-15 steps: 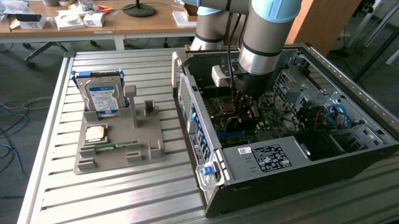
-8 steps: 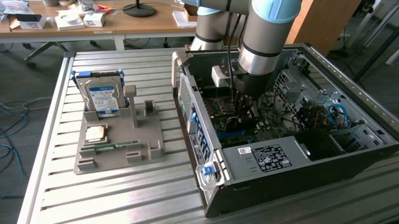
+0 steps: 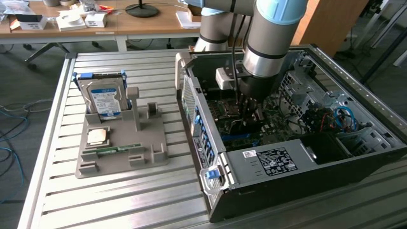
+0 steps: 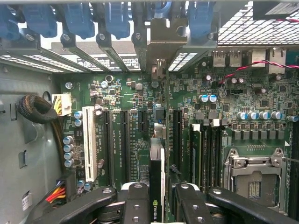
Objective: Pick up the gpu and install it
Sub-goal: 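Insert the gpu into the slot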
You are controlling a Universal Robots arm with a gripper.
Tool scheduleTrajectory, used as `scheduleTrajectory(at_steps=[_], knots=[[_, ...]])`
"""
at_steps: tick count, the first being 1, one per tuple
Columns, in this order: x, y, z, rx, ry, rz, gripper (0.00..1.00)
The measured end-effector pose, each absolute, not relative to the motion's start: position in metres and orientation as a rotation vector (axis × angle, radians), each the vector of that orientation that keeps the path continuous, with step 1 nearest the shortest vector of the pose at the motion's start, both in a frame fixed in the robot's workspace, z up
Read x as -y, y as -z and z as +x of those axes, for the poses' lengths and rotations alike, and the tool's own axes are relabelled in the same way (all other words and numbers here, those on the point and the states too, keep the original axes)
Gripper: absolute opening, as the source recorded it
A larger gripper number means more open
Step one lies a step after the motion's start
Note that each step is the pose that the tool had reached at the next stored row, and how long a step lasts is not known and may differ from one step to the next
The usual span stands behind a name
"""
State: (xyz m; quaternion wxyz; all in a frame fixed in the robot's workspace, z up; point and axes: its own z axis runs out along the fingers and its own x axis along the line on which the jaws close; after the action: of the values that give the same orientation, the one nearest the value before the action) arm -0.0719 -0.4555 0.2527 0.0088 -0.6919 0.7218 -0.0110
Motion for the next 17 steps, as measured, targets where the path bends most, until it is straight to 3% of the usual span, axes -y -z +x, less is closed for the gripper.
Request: scheduleTrajectory(at_steps=[17], knots=[[0.4554,-0.2519,-0.0721,-2.255,0.034,-2.161,0.26]])
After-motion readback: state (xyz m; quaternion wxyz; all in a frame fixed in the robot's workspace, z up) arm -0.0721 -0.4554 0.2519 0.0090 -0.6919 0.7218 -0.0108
